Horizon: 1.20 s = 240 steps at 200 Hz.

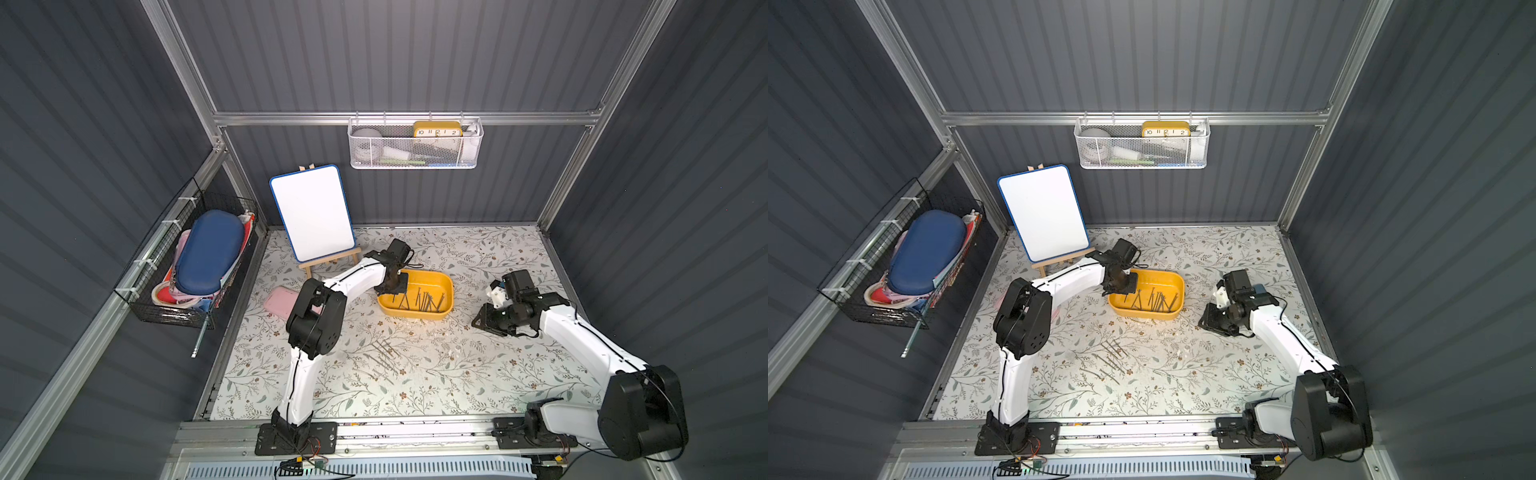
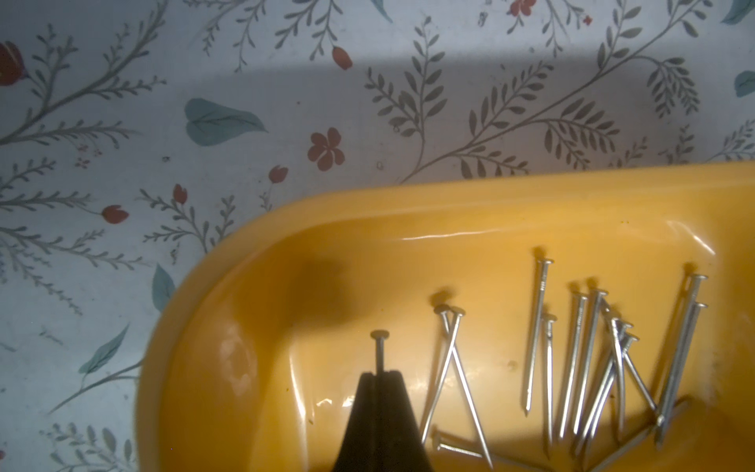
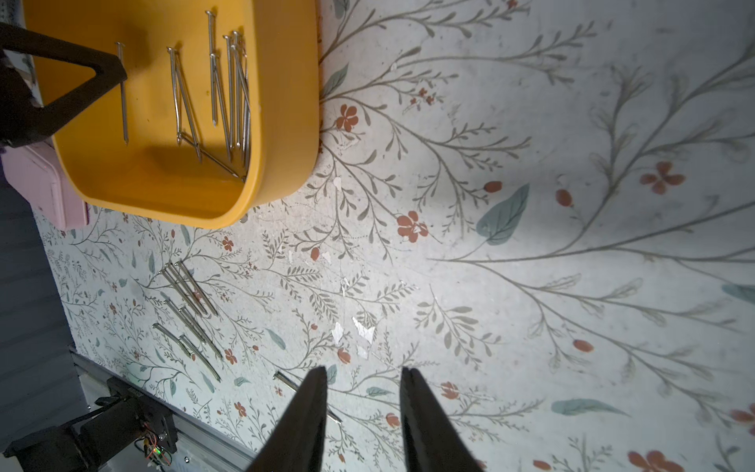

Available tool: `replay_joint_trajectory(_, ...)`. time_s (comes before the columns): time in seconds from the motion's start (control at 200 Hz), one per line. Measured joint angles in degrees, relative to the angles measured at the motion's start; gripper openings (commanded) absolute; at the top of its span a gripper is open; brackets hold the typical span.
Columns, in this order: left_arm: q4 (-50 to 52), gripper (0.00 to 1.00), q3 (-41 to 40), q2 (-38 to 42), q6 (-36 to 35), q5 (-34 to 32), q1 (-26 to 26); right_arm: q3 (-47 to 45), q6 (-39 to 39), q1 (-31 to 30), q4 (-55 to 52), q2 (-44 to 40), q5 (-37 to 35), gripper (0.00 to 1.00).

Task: Put the nails on the desktop into the storage box
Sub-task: Place the nail in the storage box, then pick up the nail from the center of the board.

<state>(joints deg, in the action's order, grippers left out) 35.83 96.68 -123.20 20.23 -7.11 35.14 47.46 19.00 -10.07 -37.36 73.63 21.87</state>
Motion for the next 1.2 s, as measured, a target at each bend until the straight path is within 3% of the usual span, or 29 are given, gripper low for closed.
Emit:
replay_joint_trajectory(0.065,-0.61,0.26,-0.26,0.00,0.33,-0.20,0.00,-0.70,-0.15,-1.70,0.00,-0.13,0.42,0.37)
replay_joint_trajectory(0.15,-1.18,0.31,-0.52,0.00,1.36,-0.24,0.00,-1.40,-0.72,-5.81,-0.57,-0.20,0.33,0.38)
replay_joint_trajectory(0.355,-2.43,0.38,-1.25,1.03,2.16,-0.39,0.02,-1.90,-0.04,-24.61,-2.08,-1.92,-2.69,0.40)
replay_joint_trajectory(0.495,-2.73,0.50,-4.20,6.95,2.25,0.04,0.02,-1.88,0.42,-34.86,-3.43,-2.43,-7.39,0.40)
replay_joint_trajectory(0.57,-2.84,0.53,-5.11,11.65,2.32,0.55,0.02,-1.55,0.17,-38.71,-3.78,-1.57,-10.01,0.40)
replay_joint_trajectory(0.7,-4.66,0.55,-7.58,20.92,2.12,1.38,0.02,1.07,-1.55,-42.01,-4.50,4.48,-14.45,0.40)
replay_joint_trajectory(0.895,-6.51,0.58,-18.71,32.50,2.01,1.31,0.02,5.25,-4.26,-44.59,-4.50,14.19,-19.52,0.40)
replay_joint_trajectory(1.201,-5.51,0.59,-31.12,38.23,2.08,0.48,0.02,7.74,-6.03,-46.49,-2.95,21.84,-22.08,0.40)
